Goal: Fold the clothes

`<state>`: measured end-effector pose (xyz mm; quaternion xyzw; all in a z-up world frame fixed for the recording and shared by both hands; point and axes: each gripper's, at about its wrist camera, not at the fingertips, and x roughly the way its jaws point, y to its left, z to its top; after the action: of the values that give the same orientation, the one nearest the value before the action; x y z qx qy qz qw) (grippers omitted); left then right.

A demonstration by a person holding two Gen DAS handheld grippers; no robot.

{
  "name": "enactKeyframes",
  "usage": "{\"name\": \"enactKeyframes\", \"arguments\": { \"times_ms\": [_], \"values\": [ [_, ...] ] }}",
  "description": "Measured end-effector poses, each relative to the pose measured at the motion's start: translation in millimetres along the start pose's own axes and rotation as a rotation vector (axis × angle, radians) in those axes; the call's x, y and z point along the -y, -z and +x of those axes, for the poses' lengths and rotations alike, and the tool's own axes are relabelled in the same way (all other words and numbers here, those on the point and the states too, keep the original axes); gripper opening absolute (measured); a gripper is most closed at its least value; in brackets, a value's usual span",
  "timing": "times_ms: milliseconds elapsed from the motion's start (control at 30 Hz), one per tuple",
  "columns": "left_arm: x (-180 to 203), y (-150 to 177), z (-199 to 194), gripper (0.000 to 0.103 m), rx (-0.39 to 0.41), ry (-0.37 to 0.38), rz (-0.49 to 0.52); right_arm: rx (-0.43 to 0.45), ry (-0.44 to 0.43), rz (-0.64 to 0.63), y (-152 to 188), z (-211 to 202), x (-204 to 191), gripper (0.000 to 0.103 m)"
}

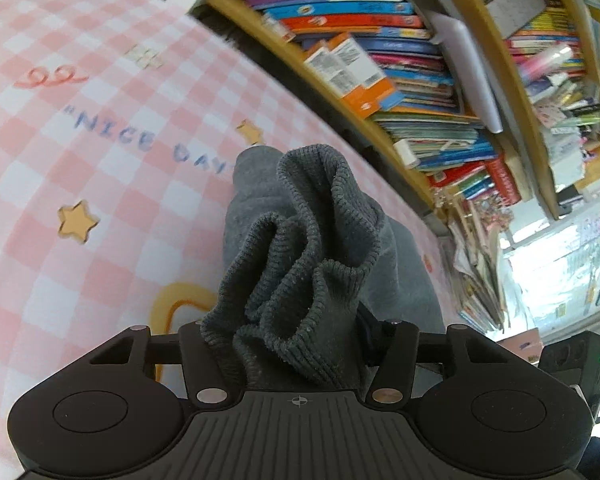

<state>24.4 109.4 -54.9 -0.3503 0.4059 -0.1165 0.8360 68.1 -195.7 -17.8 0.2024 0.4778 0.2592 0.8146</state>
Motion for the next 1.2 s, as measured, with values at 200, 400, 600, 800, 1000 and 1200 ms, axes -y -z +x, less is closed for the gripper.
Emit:
{"name": "enactKeyframes", "arguments": {
  "times_ms": [200, 400, 600, 800, 1000, 1200],
  "values": [
    [13.0, -19.5, 10.5, 0.053, -0.005, 0.022, 0.039, 0.050, 0.000, -0.013, -16.5, -8.1, 2.1, 0.032],
    [24.7, -40.0, 29.4, 0.053, -0.019, 0.027, 0.080, 0.079, 0.011, -0.009, -37.3, -6.8, 11.1, 0.032],
    [30.0, -64.3, 52.3, 0.054, -0.022, 0.035, 0.093, 0.099, 0.029, -0.028, -64.3, 1.9, 19.3, 0.033],
    [32.6, -91.0, 76.4, 0.054, -0.012, 0.046, 0.098, 0.113, 0.043, -0.046, -96.9, 18.7, 27.3, 0.033],
    [32.9, -115.1, 102.5, 0.054, -0.010, 0.055, 0.108, 0.118, 0.060, -0.068, -125.7, 35.4, 38.3, 0.033],
    [35.7, -135.5, 124.8, 0.054, -0.004, 0.064, 0.126, 0.135, 0.068, -0.081, -148.7, 48.5, 50.0, 0.033]
  ]
}}
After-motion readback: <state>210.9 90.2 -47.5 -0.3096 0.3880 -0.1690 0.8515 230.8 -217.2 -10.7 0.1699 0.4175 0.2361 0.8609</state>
